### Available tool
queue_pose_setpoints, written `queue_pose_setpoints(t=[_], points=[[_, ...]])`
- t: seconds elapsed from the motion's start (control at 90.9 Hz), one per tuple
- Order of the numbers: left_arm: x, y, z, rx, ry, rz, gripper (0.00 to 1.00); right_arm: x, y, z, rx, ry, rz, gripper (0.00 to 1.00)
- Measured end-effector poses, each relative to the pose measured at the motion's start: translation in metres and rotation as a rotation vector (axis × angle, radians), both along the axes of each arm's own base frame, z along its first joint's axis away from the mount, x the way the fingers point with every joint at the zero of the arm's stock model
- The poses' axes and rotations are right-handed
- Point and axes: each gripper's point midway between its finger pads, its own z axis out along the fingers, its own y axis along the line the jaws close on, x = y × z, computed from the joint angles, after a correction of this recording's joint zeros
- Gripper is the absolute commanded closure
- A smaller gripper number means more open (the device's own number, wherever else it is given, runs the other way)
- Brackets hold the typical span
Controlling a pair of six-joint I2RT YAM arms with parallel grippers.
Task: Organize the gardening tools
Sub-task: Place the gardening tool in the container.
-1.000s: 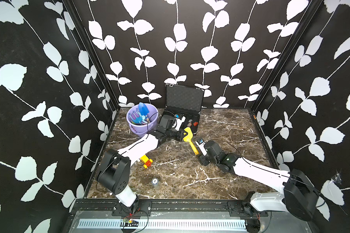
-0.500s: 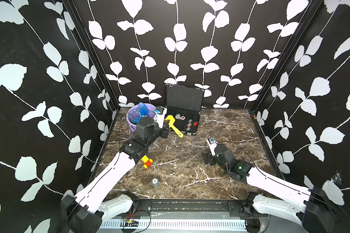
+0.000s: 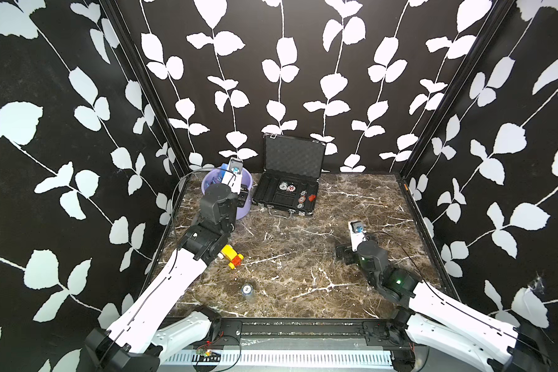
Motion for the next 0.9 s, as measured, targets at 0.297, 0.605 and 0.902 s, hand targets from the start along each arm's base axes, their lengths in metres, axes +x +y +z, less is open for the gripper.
queue_pose_setpoints(t=[0.297, 0.605, 0.902], points=[[0.033, 0.038, -0.011, 0.047, 0.029, 0.135, 1.0, 0.0, -0.017, 0.015, 0.034, -0.053, -0.083, 0.01], [0.075, 0.035, -0.063, 0.098, 0.158, 0.143, 1.0, 0.001, -0.025, 0.015, 0.033, -0.065, -0.128, 0.01], [0.098, 0.039, -0.114, 0.079, 0.278, 0.145, 1.0, 0.001, -0.028, 0.016, 0.035, -0.07, -0.14, 0.01]])
